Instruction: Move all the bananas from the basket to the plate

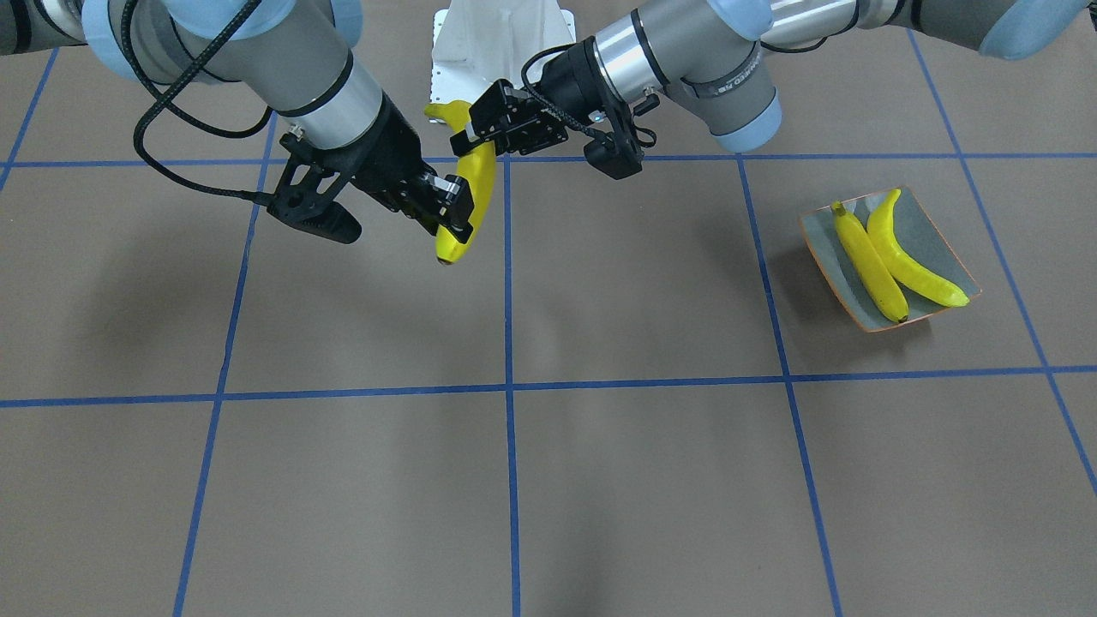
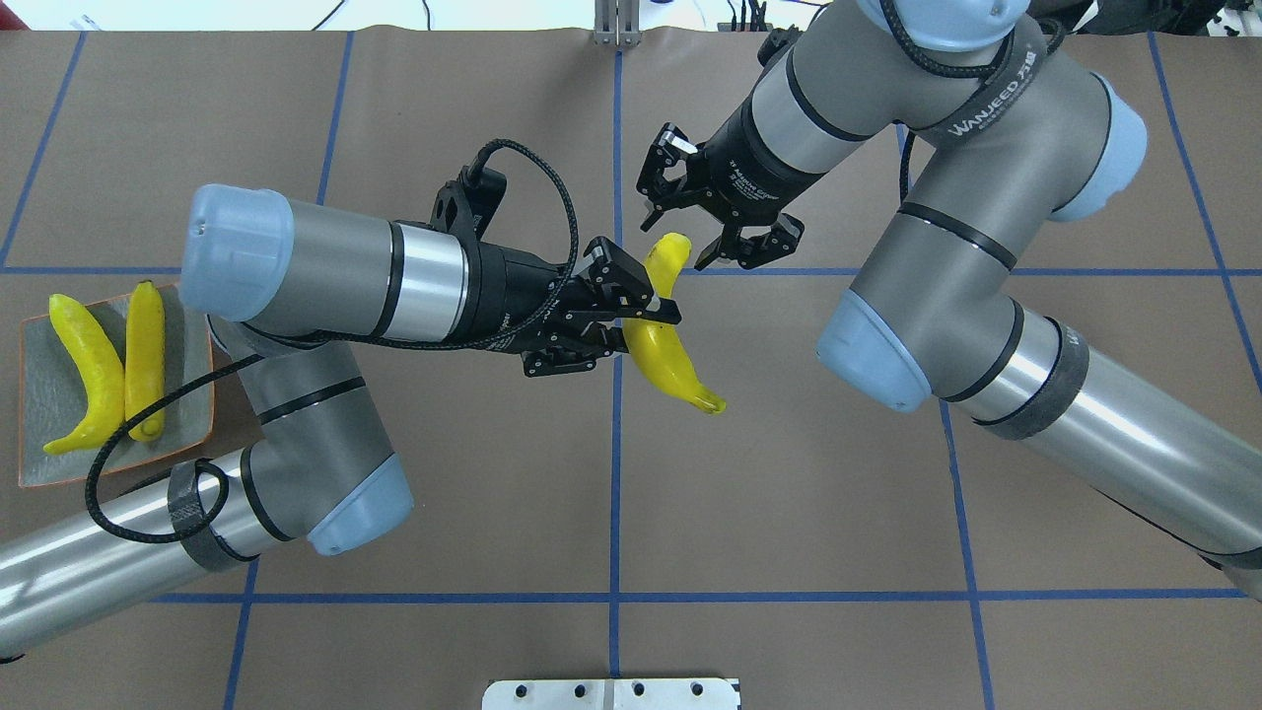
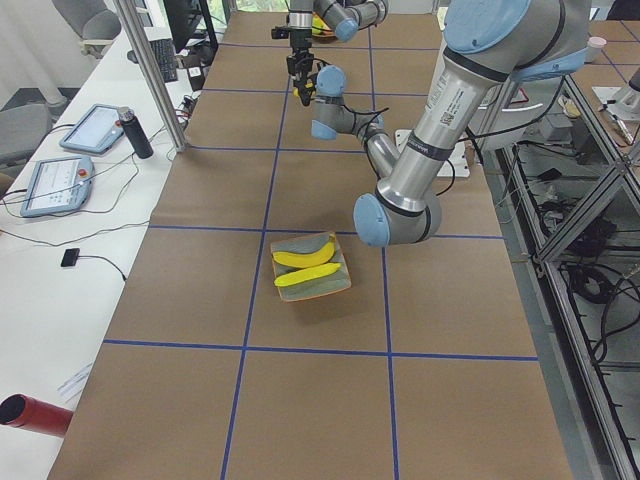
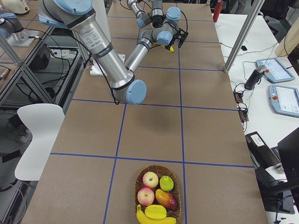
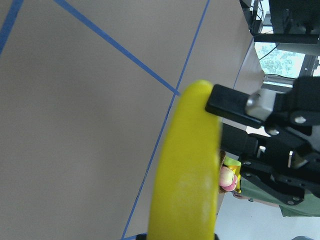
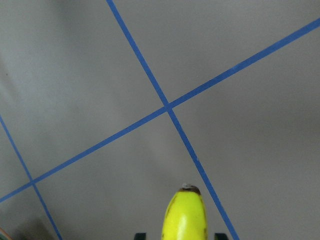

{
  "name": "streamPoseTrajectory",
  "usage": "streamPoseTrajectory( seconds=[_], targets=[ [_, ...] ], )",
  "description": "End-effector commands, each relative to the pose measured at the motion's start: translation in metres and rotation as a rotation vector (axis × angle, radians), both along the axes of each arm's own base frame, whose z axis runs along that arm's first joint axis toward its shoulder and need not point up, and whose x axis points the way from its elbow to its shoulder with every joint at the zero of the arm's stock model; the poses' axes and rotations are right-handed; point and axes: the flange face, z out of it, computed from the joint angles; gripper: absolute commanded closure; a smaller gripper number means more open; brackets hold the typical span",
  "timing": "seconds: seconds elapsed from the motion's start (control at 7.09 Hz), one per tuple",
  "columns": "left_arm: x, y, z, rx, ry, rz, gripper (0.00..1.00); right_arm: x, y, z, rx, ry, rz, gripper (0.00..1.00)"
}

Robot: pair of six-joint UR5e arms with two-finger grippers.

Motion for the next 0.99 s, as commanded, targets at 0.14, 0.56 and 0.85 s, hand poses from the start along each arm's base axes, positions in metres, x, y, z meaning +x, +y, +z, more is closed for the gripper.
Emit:
streamPoseTrajectory(
  seconds=[0.14,0.56,0.85],
  targets=[
    [0.0,-0.002,0.007,0.001,-0.011,-0.003,1.0,0.003,0.0,0.003,0.018,-0.022,0.005,0.0],
    [-0.022,-0.015,0.066,-0.073,-0.079,-0.035,1.0,0.03,-0.019,0.03,-0.008,0.005,0.048,0.0],
    [-0.085,-0.015,0.125,-0.16,-0.124,-0.1,1.0,0.042,-0.027,0.05,-0.019,0.032,0.077,0.0]
  ],
)
